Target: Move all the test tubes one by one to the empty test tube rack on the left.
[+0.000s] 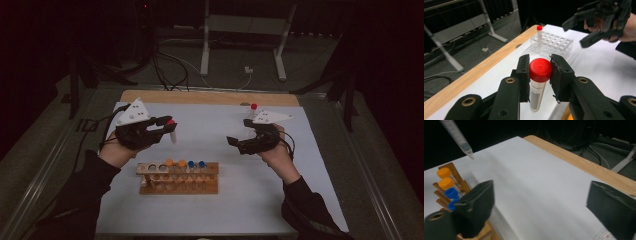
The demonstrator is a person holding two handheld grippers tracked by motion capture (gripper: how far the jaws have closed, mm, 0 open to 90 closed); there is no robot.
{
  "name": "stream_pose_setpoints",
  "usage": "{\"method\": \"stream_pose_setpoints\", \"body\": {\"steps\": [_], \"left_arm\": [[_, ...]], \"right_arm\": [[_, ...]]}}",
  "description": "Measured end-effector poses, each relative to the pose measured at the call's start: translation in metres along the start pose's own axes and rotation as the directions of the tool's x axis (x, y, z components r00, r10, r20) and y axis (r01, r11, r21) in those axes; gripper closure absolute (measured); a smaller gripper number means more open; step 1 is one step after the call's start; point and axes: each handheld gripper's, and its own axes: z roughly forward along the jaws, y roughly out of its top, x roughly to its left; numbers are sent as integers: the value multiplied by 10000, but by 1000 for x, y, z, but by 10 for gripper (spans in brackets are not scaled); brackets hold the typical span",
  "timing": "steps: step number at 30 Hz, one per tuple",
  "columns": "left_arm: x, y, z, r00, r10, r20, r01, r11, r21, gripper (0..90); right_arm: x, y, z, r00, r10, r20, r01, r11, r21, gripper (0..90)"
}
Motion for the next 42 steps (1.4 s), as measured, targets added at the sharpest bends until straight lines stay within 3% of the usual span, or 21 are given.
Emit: {"method": "stream_pose_setpoints", "body": {"steps": [1,9,15,21,26,34,42], "left_arm": [[0,-2,-4,10000,-53,-21,53,10000,-19,715],[-2,-17,-30,9986,-313,-426,316,9995,71,715],[-13,-29,-39,9985,-449,-306,448,9990,-36,715],[-17,-47,-32,9977,-679,-82,681,9975,186,715],[-17,-65,-23,9938,-1109,78,1107,9935,250,715],[-24,-92,-7,9921,-1231,225,1213,9902,686,715],[-25,-104,1,9909,-1322,241,1294,9872,930,714]], "right_arm": [[-1,0,0,10000,27,6,-27,10000,-1,24],[-6,-1,-4,9997,119,198,-119,9999,-34,13],[-6,-1,-6,9999,38,162,-38,10000,8,13],[-7,-1,-8,9998,19,177,-19,10000,-12,13],[-9,-2,-9,9998,76,203,-74,9999,-95,13],[-11,-2,-11,9998,109,141,-106,9998,-195,14],[-11,-3,-10,9999,77,136,-75,9999,-111,13]]}}
